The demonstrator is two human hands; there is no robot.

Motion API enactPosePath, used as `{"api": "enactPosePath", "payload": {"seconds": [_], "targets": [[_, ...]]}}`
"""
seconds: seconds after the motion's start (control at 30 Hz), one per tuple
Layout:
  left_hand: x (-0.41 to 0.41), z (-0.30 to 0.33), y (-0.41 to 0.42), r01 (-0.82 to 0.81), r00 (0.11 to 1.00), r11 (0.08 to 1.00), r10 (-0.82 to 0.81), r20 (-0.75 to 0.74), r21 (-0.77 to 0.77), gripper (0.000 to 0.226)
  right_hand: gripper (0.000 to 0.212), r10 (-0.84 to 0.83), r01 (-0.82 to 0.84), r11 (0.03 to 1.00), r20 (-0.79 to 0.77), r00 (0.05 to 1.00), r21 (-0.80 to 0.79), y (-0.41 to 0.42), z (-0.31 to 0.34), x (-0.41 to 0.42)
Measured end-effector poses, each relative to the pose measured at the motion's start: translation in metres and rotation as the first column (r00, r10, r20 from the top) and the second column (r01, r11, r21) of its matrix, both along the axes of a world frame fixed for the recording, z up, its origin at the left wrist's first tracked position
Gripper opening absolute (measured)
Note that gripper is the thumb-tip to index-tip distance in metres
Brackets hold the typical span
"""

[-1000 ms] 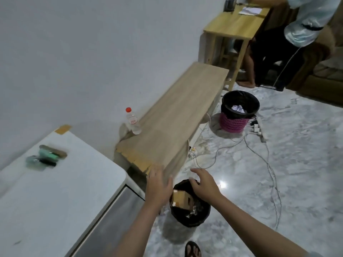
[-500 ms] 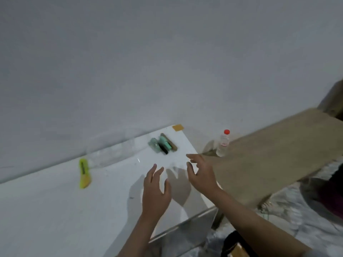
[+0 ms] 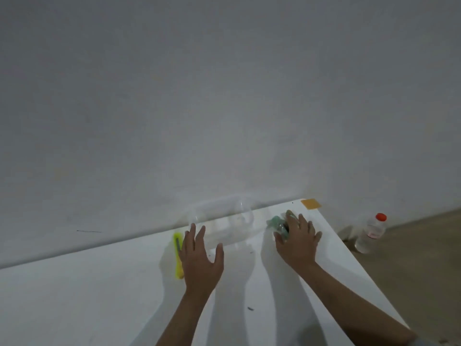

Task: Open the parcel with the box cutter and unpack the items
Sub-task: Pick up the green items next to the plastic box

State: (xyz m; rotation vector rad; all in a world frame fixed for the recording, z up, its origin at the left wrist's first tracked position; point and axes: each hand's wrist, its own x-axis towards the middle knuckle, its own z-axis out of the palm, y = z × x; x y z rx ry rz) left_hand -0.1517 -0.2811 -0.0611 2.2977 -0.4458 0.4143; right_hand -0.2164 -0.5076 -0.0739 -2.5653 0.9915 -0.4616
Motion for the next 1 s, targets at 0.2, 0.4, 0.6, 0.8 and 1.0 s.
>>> {"api": "enactPosePath", "payload": {"seconds": [0.2,0.4,0.6,0.8,1.0], "targets": [[0.029,-0.011,-0.004,-0.024,1.000,1.000,0.024,-0.008,0.015,0.069,0.057,0.043,-0.056,0.992,-0.105,0.994,-0.116,-0.005,-0.017,0.013],[0.044,-0.015,-0.016,-0.071,0.997,0.997,0.072,0.015,-0.041,0.067,0.049,0.082,-0.089,0.986,-0.048,0.995,-0.144,-0.013,-0.017,0.017],[0.046,-0.021,-0.018,-0.051,0.998,0.996,0.053,0.023,-0.070,0.063,0.045,0.092,-0.092,0.990,-0.006,0.996,-0.103,-0.016,-0.020,0.018],[0.045,-0.022,-0.017,-0.030,0.999,0.995,0.033,0.026,-0.097,0.061,0.041,0.117,-0.119,0.990,-0.026,0.993,-0.074,-0.022,-0.024,0.019],[0.045,-0.019,-0.018,-0.020,1.000,0.992,0.022,0.015,-0.123,0.061,0.043,0.090,-0.095,0.995,-0.141,0.986,-0.027,-0.029,-0.008,0.027]]}}
